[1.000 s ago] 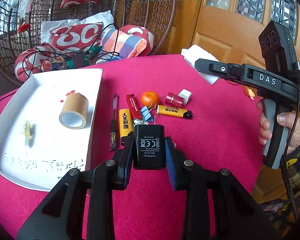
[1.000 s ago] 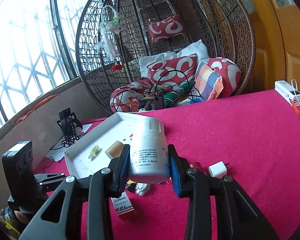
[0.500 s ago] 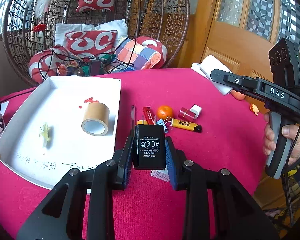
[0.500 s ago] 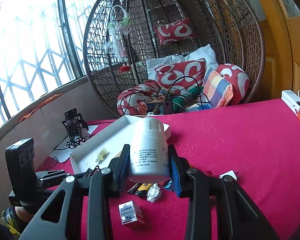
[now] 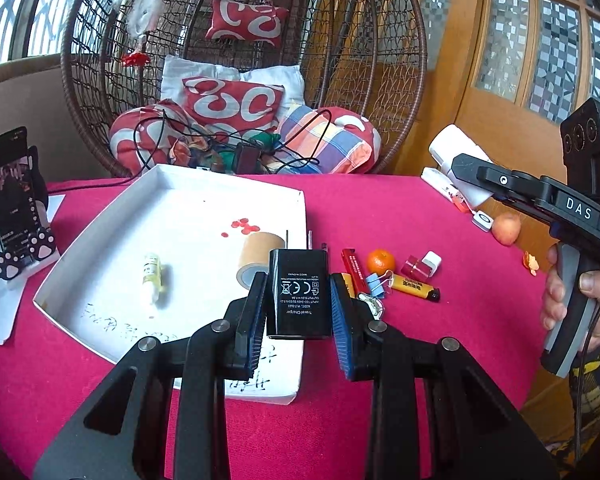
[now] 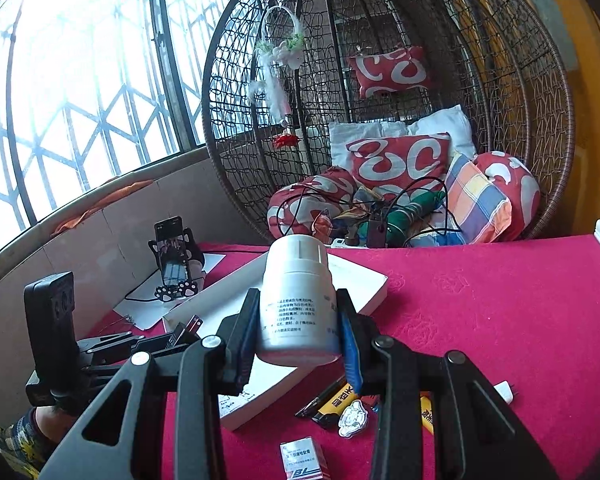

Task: Organize rigid objects
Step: 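Carry the pill bottle and charger into the white tray and release both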

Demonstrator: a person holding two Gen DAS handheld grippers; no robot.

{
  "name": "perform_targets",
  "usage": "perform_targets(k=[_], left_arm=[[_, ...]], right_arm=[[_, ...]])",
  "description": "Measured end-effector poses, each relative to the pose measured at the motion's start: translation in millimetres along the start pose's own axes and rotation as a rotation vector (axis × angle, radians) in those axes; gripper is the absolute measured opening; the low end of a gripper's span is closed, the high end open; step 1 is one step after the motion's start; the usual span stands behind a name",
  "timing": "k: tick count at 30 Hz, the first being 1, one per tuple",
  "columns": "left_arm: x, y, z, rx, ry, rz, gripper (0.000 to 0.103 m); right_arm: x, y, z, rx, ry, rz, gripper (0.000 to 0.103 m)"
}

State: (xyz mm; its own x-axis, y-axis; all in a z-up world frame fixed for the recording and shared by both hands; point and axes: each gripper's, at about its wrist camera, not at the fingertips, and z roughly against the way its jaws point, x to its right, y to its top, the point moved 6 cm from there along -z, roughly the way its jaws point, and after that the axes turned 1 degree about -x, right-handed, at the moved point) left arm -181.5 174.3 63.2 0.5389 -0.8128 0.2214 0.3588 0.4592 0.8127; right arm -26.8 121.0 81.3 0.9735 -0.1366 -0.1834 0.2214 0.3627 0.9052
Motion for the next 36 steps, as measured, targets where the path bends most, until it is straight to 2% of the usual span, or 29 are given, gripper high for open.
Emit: perform_targets(k=[7,20,27,32,36], left_arm=[[-27.0,-0.6,6.5,0.014,0.056,0.054,0.029],[-42.7,-1.6,4.5,0.011,0.086,0.073,0.029],[-73.7,25.3,0.0,0.031,0.160,0.083,0.029],[-83.5,52.7,4.0,0.089,0.232,0.051,0.029],[-87.6,76.7,-2.1,0.118,0.263,0.030,0.029]], right_arm=[[-15.8,2.9,-11.0,-0.015,0.023,0.025,0.036],[-28.4,6.8,-37.2,-0.055,0.043,0.034,0.036],[-35.6,14.8,-52.4,-0.056,0.051,0.026,0.036],[-36.5,18.8,-67.4,-0.065,0.059,-0.017,0.036],[-42.2,16.1,-84.3,-0.085,0.048,-0.003,0.036]])
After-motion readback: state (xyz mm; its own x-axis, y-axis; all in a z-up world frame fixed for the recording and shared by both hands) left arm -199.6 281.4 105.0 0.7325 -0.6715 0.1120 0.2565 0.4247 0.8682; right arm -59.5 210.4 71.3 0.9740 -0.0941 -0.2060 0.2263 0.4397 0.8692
